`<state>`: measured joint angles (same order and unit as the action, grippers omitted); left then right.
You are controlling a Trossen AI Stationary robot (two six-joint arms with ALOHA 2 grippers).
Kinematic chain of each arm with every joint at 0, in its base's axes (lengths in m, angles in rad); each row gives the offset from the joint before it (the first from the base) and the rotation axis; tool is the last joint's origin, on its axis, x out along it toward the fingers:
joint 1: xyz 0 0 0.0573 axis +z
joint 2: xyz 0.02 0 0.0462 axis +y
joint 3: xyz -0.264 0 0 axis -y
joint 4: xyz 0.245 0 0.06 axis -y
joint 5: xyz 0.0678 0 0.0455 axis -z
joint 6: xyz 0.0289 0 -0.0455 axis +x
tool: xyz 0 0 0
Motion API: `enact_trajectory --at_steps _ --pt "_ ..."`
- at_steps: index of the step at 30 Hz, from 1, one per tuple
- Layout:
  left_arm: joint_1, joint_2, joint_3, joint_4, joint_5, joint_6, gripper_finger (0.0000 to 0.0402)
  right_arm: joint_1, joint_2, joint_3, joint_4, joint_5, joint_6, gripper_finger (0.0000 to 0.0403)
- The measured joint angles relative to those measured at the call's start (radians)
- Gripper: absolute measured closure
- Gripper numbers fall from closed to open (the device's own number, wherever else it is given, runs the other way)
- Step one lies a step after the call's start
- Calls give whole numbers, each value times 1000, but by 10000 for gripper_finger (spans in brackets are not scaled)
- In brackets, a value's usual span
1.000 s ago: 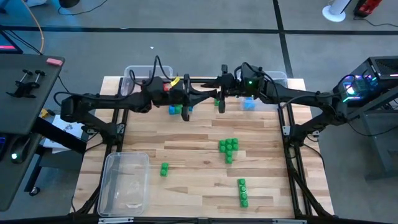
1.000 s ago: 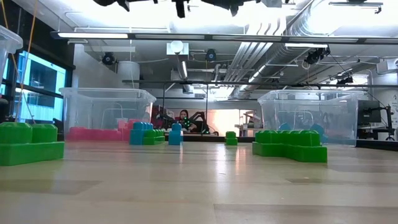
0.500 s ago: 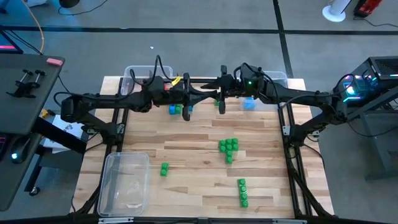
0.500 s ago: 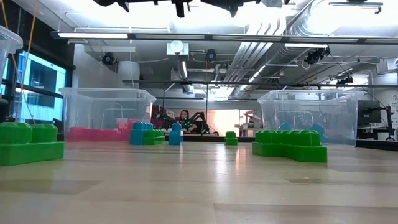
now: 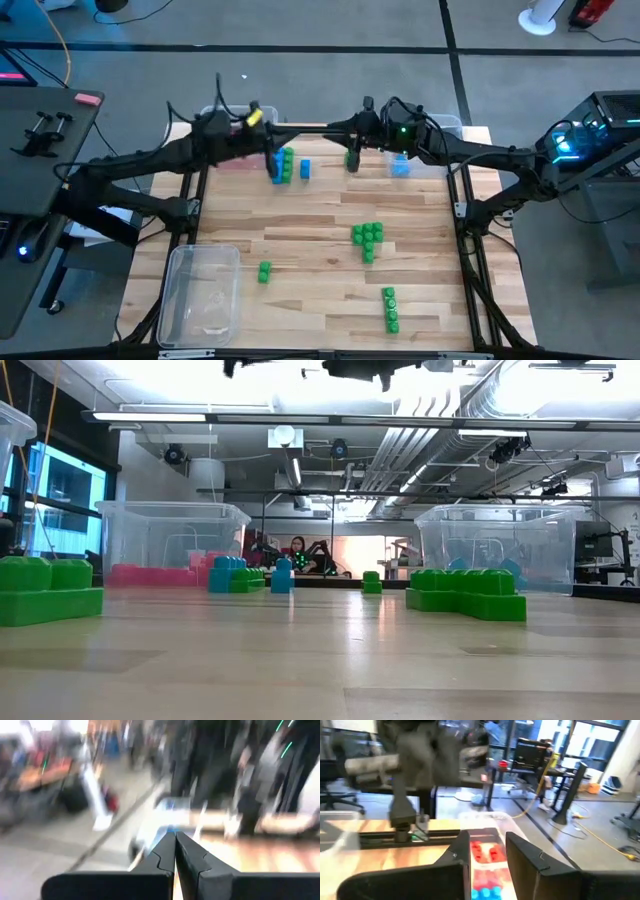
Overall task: Sort blocks
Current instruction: Put the blue game piece into the top right transparent bin
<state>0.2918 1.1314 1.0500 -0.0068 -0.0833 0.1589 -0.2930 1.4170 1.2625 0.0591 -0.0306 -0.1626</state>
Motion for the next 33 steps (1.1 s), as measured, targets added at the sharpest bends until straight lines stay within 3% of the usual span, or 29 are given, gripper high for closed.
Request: enact_trajectory --at_steps 3,6,8,11,16,23,28,33 --pt "20 -43 -3 -240 -92 -29 401 -24 0 0 -1 10 4 337" --pt "41 -28 0 -431 -161 -182 401 -43 0 0 -16 15 5 337" --pt "63 23 -1 -524 -88 -309 401 -56 0 0 -21 17 5 337" --pt "84 147 36 -638 67 -365 401 -70 0 0 -34 22 5 337" --pt "103 417 258 -877 90 -272 401 -87 -2 0 -42 24 5 337" --pt "139 709 493 -886 89 -295 401 -93 -44 -2 -83 27 -28 337" --pt "144 794 516 -860 53 -348 392 -98 -98 -2 -148 31 -21 337" --pt "140 833 515 -860 27 -412 342 -113 -124 -2 -205 36 -21 337"
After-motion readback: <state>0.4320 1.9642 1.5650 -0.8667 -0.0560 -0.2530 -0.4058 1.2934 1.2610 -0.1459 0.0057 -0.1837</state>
